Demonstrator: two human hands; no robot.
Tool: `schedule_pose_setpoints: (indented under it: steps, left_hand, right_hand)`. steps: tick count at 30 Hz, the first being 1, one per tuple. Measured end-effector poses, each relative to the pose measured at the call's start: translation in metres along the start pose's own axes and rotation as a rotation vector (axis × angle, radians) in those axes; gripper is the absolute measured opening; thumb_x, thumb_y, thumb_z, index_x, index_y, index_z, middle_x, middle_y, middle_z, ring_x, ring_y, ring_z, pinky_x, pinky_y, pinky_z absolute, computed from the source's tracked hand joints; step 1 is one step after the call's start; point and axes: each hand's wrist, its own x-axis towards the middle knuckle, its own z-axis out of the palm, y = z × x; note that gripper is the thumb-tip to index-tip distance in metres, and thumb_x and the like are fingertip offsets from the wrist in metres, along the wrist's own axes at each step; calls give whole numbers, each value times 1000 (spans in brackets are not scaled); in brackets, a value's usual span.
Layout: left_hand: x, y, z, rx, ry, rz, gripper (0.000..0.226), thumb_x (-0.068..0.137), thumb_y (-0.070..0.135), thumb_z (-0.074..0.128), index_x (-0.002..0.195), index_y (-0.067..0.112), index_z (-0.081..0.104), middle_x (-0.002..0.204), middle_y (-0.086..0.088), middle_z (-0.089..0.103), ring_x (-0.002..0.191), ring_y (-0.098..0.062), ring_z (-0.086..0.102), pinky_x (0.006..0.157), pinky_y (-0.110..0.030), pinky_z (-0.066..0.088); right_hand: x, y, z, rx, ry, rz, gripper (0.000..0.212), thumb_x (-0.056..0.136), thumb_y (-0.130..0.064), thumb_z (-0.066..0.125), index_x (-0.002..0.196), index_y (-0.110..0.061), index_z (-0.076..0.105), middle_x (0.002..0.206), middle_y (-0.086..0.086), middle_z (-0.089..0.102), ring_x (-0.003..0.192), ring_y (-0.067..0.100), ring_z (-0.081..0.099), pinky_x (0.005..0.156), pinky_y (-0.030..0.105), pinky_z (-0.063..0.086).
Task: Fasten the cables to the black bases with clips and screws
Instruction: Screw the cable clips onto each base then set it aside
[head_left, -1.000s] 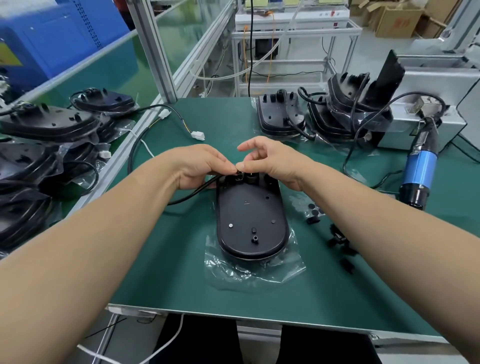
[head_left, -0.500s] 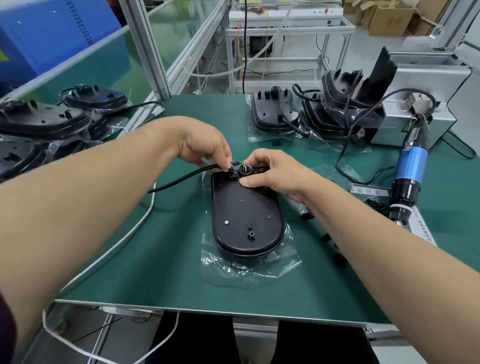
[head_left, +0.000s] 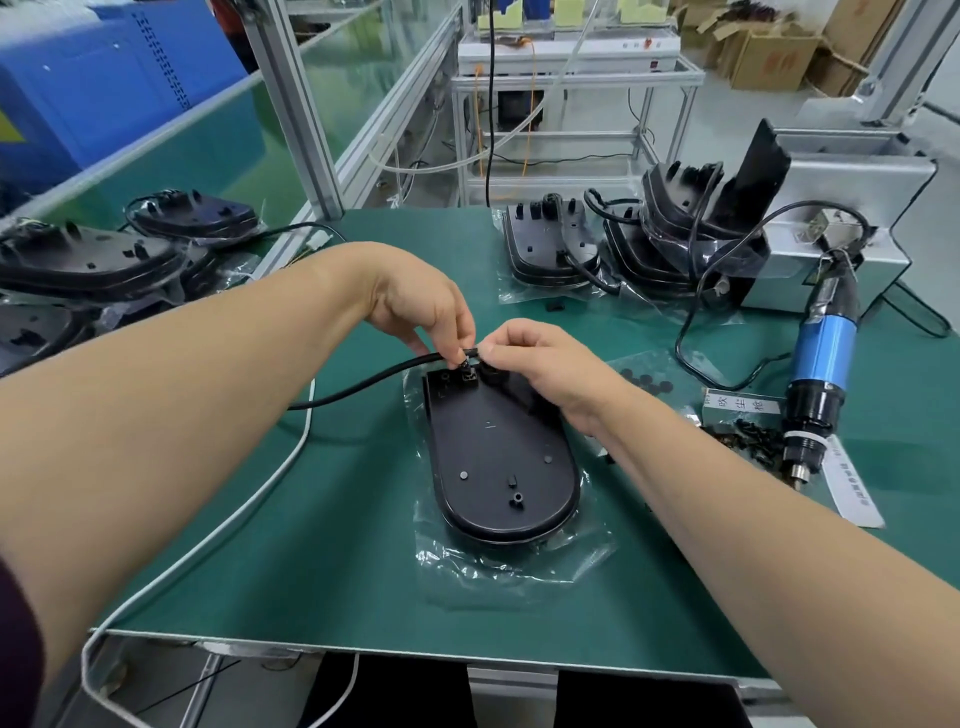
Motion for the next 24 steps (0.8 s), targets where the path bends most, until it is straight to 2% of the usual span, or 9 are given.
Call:
schedule_pose_setpoints:
  steps: [3, 5, 9, 14, 18, 24]
  left_hand:
    - [2, -5, 1, -57, -28, 1, 26, 87, -10, 55, 70, 9, 60, 63, 0, 63, 72, -14, 56, 90, -35, 34]
    - [2, -7, 1, -74, -25, -1, 25, 87, -9, 54, 71, 8, 60, 64, -2, 62, 75, -17, 53, 91, -36, 34]
    - [0, -8, 5, -88, -10, 16, 25, 88, -7, 54, 70, 9, 59, 64, -1, 63, 71, -19, 52, 78, -31, 39]
    - [2, -15, 10, -210, 31, 42, 27, 89, -5, 54, 68, 12, 58, 67, 0, 62, 78, -13, 53, 76, -30, 36]
    - [4, -19, 13, -293, 48, 67, 23, 89, -4, 54, 72, 11, 60, 76, -3, 59, 90, -17, 46, 86, -34, 32]
    - [5, -18, 9, -283, -1, 15, 22, 89, -2, 53, 72, 10, 61, 74, -3, 61, 83, -15, 50, 76, -29, 35]
  right_hand:
    - [1, 1, 4, -67, 39, -6, 5, 94, -16, 67, 91, -12, 68, 76, -6, 62, 69, 7, 50, 69, 22, 40]
    - [0, 2, 6, -93, 56, -6, 10, 95, -19, 66, 94, -9, 69, 76, -5, 61, 61, 2, 48, 63, 18, 38]
    - [-3, 2, 9, -148, 81, -37, 13, 97, -20, 63, 85, -15, 62, 69, -8, 52, 44, -3, 40, 49, 10, 29]
    - [-6, 1, 9, -104, 91, -34, 12, 96, -20, 65, 85, -15, 61, 74, -4, 53, 52, -2, 39, 54, 14, 31]
    - [-8, 0, 11, -74, 61, -43, 8, 92, -16, 69, 91, -11, 63, 85, 5, 57, 77, 13, 48, 73, 28, 38]
    - [-5, -2, 10, -46, 51, 19, 8, 90, -13, 71, 88, -13, 63, 86, 6, 59, 79, 16, 48, 76, 30, 36]
